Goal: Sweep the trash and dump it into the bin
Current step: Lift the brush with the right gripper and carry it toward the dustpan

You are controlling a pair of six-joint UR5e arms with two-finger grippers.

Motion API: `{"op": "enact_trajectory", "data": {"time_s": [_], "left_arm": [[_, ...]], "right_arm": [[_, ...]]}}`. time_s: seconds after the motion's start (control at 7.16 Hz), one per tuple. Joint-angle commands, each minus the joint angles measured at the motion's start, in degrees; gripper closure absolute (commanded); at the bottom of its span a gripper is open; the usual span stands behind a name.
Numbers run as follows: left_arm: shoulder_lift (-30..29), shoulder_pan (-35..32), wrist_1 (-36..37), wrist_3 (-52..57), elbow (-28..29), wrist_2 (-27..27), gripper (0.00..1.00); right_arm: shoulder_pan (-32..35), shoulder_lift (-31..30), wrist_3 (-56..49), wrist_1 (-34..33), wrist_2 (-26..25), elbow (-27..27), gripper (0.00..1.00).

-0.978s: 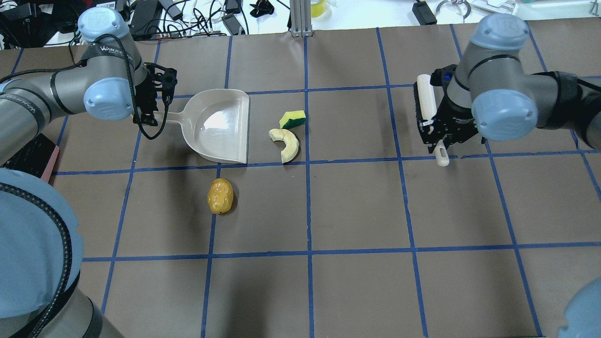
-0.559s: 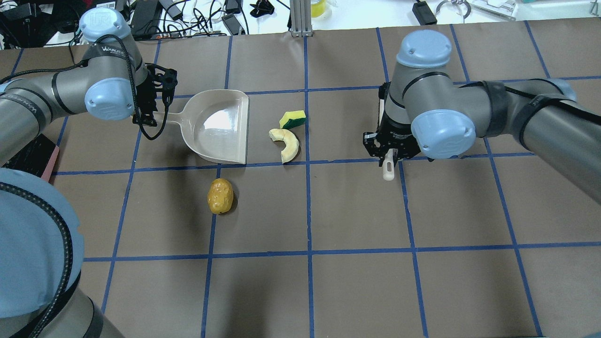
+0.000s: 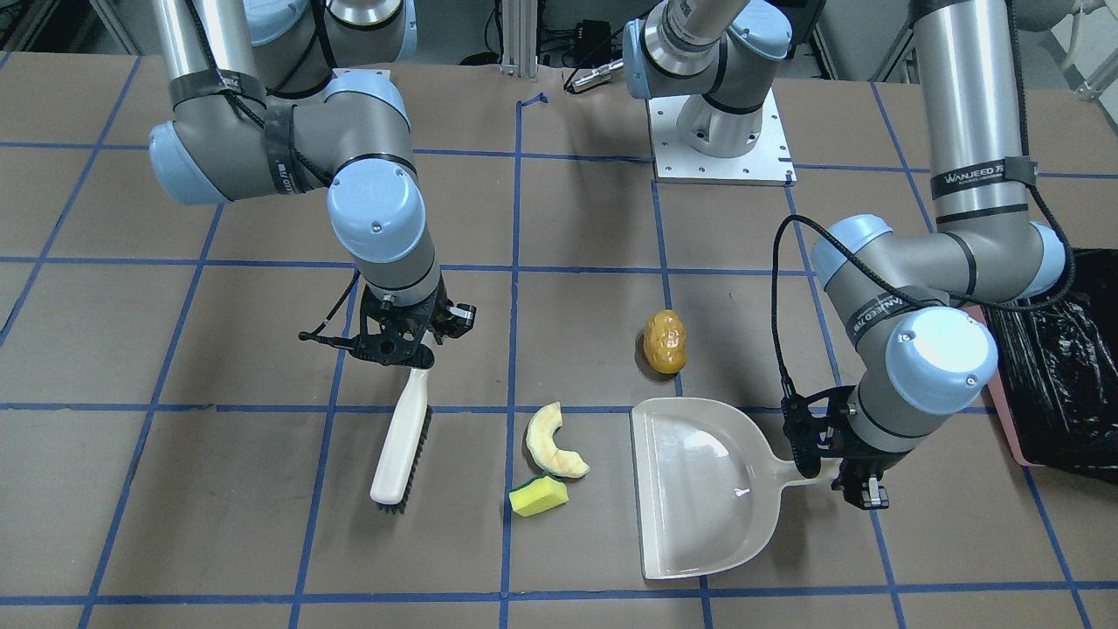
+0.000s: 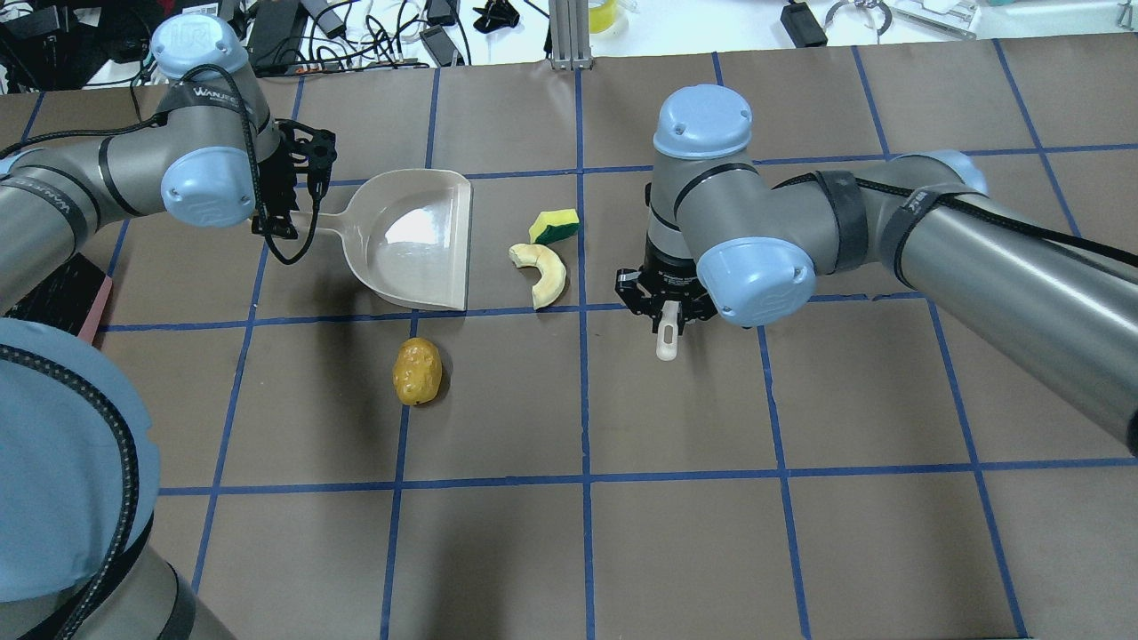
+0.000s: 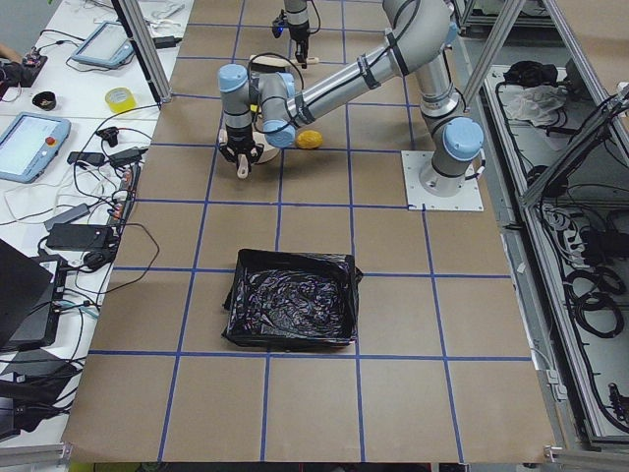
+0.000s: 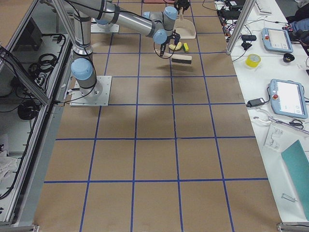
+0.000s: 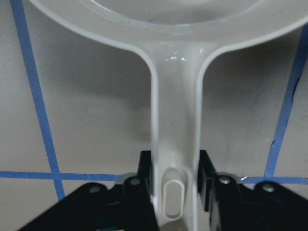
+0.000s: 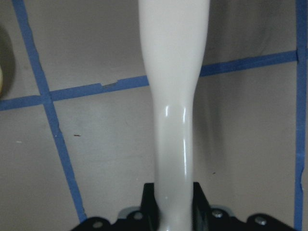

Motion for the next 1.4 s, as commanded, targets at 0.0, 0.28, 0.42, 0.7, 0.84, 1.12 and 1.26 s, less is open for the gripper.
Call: {"op": "enact_trajectory", "data": {"time_s": [0.0, 0.28, 0.42, 0.7, 0.84, 1.12, 1.26], "left_arm": [[0.0, 0.0, 0.0, -0.2, -0.1, 0.1, 1.0], [0.0, 0.0, -0.1, -0.2, -0.1, 0.1, 1.0], [0.0, 0.0, 0.0, -0.2, -0.1, 0.1, 1.0], [-0.1, 0.0, -0.1, -0.3, 0.0, 0.9, 1.0], [-0.1, 0.0, -0.1, -0.3, 0.0, 0.9, 1.0], [-0.1, 0.0, -0.1, -0.4, -0.1, 0.9, 1.0], [-0.1, 0.0, 0.0, -0.4, -0.1, 0.9, 1.0]], "right_arm": [[4.4, 4.4, 2.6, -0.2, -0.1, -4.9, 1.0], [6.7, 7.6, 5.4, -2.3, 0.5, -6.3, 1.0], [8.2, 8.7, 9.6, -4.0, 1.2, -6.4, 1.0], [11.2, 9.7, 16.4, -3.8, 2.7, -8.5, 1.0], [13.1, 11.2, 19.5, -4.3, 4.8, -10.3, 1.0], [15.7, 16.0, 24.8, -4.3, 6.2, -18.2, 1.0], [16.7, 19.0, 27.7, -4.4, 7.8, -22.7, 1.0]]}}
